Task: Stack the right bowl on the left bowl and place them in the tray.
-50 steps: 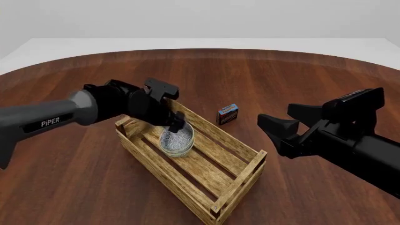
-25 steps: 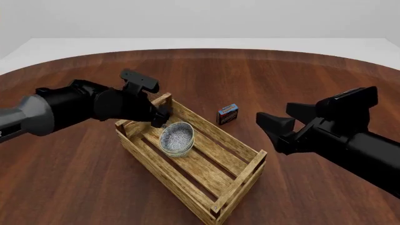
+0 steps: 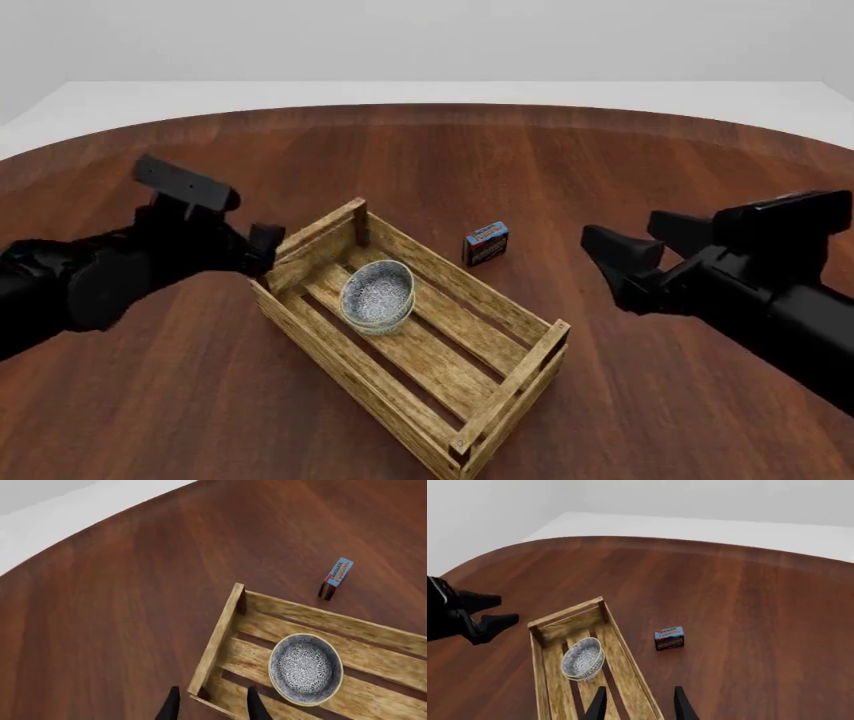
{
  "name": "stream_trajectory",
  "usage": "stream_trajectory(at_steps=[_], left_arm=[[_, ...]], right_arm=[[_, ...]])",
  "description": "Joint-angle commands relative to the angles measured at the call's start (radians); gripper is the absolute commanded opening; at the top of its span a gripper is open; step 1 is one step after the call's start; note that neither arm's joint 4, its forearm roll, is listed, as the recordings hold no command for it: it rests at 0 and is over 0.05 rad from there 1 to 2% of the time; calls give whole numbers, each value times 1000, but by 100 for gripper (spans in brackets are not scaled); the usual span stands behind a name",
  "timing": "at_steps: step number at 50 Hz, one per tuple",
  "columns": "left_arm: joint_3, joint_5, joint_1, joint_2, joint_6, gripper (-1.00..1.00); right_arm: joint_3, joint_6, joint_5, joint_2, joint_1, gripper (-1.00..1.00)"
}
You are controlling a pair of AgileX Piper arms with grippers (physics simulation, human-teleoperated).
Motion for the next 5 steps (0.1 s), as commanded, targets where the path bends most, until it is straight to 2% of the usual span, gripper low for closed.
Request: stream_trajectory(at_steps=[1, 2, 5], left_arm=[[167, -141, 22, -110, -85, 100], [180, -158, 24, -111, -84, 100], [202, -190, 41, -114, -76, 100]], right_arm=[[69, -32, -15, -69, -104, 100], [79, -39, -10, -95, -133, 100], [123, -9, -4, -155, -149, 100]])
